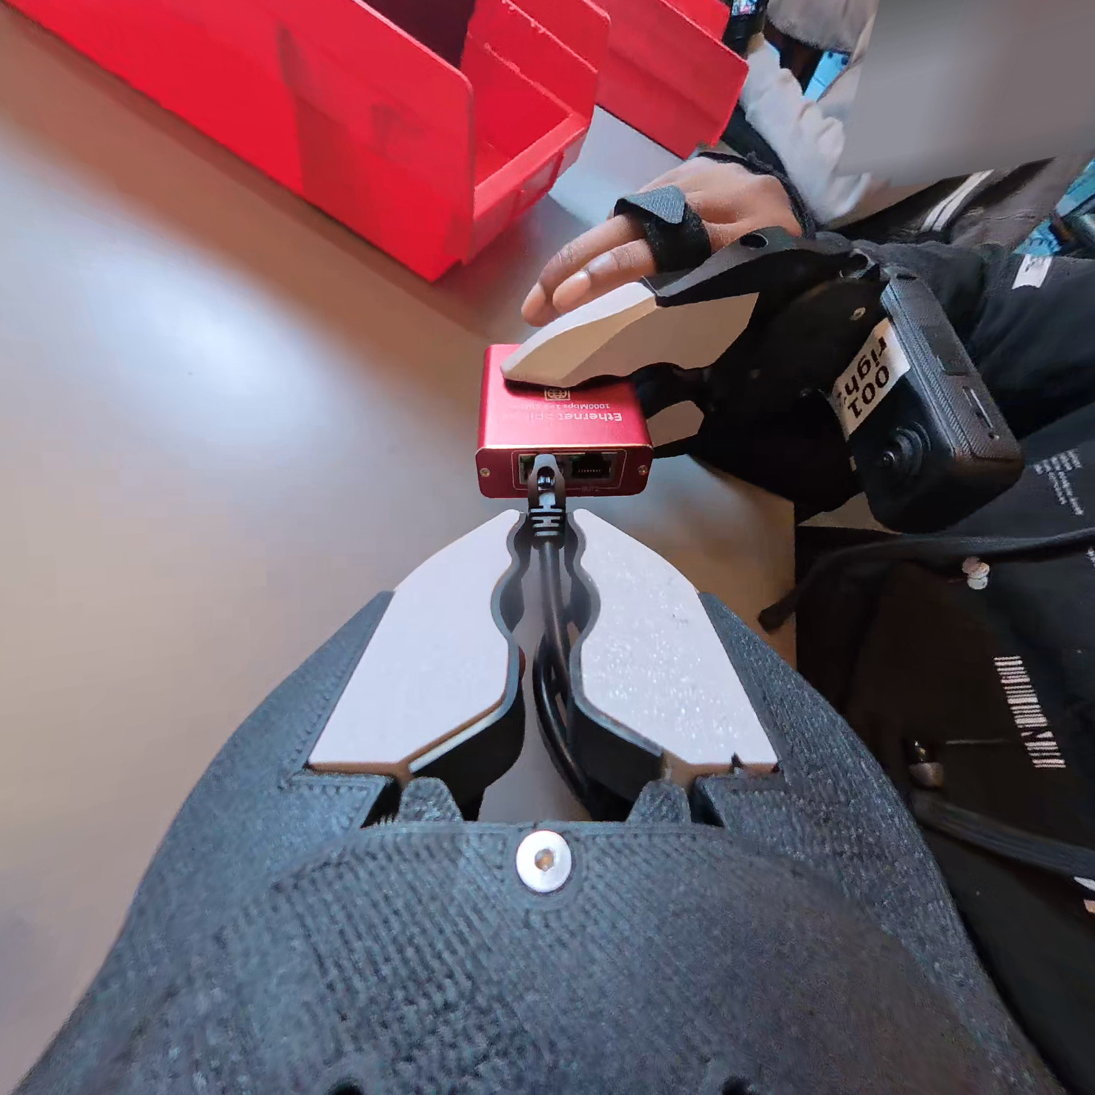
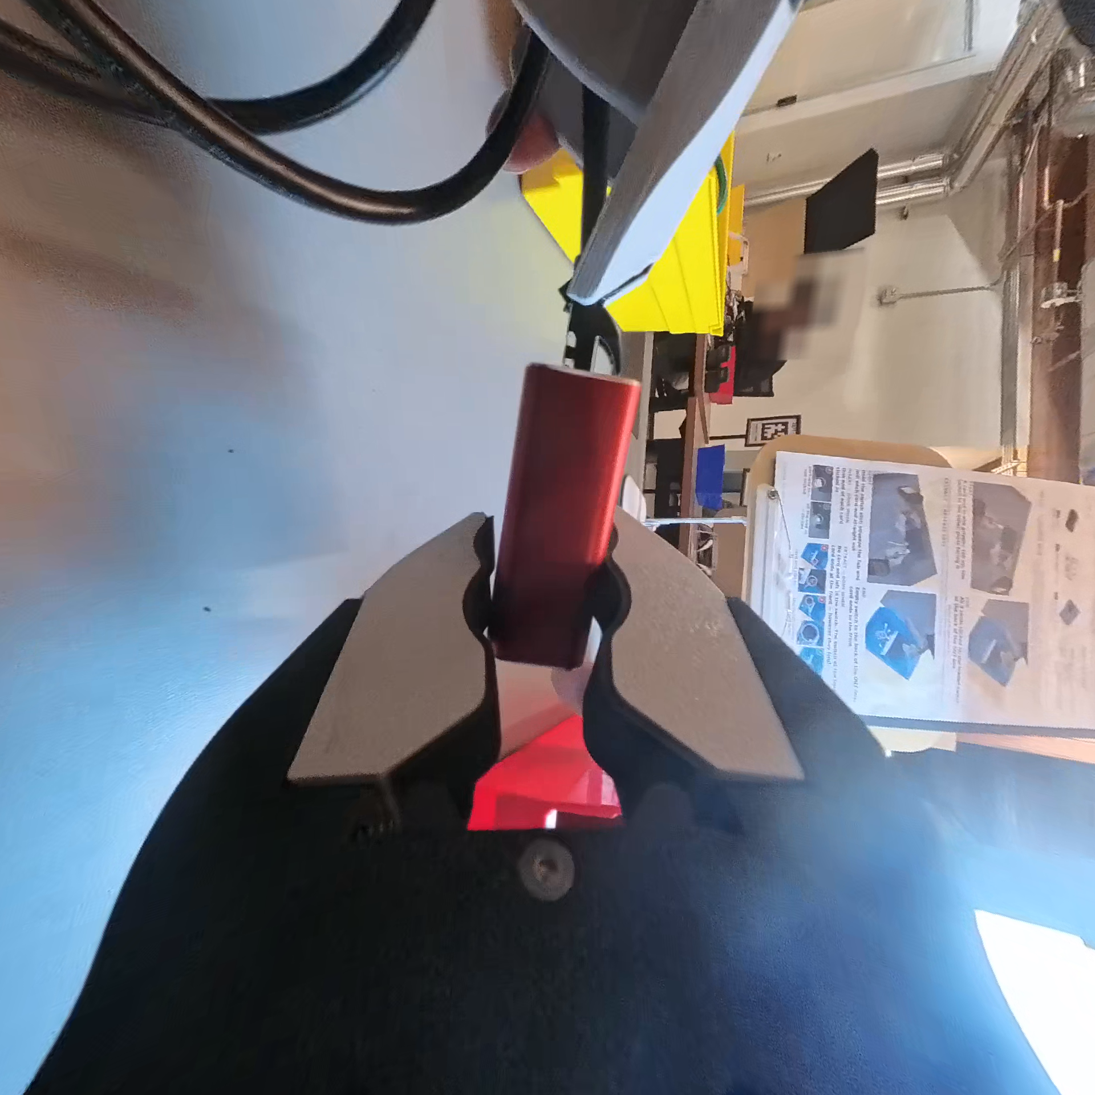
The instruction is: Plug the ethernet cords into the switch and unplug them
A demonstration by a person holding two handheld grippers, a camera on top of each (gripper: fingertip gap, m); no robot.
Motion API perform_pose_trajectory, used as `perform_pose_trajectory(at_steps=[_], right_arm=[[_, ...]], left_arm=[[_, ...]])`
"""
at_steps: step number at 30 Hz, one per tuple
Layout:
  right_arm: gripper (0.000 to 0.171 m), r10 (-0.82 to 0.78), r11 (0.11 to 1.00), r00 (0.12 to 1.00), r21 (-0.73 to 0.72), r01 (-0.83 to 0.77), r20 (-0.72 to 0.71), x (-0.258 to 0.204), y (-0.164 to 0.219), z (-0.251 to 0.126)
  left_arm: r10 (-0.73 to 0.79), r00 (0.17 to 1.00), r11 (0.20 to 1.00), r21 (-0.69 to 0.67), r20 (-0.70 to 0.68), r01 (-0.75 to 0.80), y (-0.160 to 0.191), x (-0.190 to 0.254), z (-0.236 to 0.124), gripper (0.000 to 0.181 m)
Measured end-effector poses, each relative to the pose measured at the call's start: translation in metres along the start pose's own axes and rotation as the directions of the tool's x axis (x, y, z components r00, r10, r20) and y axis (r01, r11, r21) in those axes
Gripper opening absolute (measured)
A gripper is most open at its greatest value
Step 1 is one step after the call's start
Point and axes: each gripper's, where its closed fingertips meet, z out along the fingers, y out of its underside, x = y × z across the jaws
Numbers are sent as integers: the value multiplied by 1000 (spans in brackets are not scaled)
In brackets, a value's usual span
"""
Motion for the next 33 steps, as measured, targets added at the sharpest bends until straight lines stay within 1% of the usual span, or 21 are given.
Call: perform_pose_trajectory(at_steps=[2,5,7,10,12,14,15,16,17,18,19,21,22,23,25,27,29,32,33], right_arm=[[30,6,1000,1000,-1,-6,-1,3,0,1],[29,-8,1000,999,20,9,-33,8,-1,3],[29,11,999,999,46,-9,-39,11,-2,2],[29,59,997,997,58,-56,-43,14,-2,0],[29,93,994,995,59,-90,-47,16,1,-2],[29,124,991,991,49,-121,-56,19,7,-5],[29,144,989,988,48,-141,-62,22,10,-7],[29,162,986,984,50,-159,-71,25,12,-10],[29,176,984,981,51,-173,-81,29,14,-13],[29,192,981,977,54,-188,-93,32,15,-15],[29,211,977,972,64,-206,-105,36,15,-18],[29,249,967,961,78,-241,-117,40,16,-20],[29,257,965,959,82,-248,-122,42,17,-20],[29,262,964,957,84,-252,-125,42,17,-20],[29,270,961,954,89,-260,-127,42,18,-20],[29,266,963,955,89,-256,-133,42,19,-19],[29,263,964,956,85,-254,-129,40,20,-20],[29,268,962,955,87,-258,-124,37,20,-21],[29,267,962,956,89,-258,-123,37,21,-22]], left_arm=[[-18,1000,1000,20,-1,18,-2,-1,-2,10],[29,999,999,39,24,-30,-4,-1,-4,10],[37,999,998,54,12,-38,-6,1,-6,11],[13,999,986,165,-41,-6,-23,6,-21,22],[32,999,973,227,7,-32,-37,1,-46,31],[35,990,942,326,136,-78,-58,-12,-90,33],[8,976,921,378,217,-92,-68,-22,-118,31],[-31,950,903,415,310,-106,-74,-36,-147,31],[-73,906,893,432,417,-127,-76,-53,-177,30],[-119,844,892,429,524,-141,-75,-71,-205,30],[-160,776,903,409,610,-135,-70,-90,-229,29],[-207,658,941,331,724,-68,-53,-123,-260,31],[-213,617,959,282,758,-17,-42,-138,-267,32],[-219,601,971,235,768,52,-30,-150,-266,32],[-241,580,970,177,778,166,-10,-171,-252,35],[-235,471,964,142,850,224,10,-199,-247,33],[-246,388,959,166,888,229,17,-220,-244,29],[-226,240,967,188,944,171,16,-243,-254,26],[-223,213,968,191,951,161,14,-247,-255,25]])
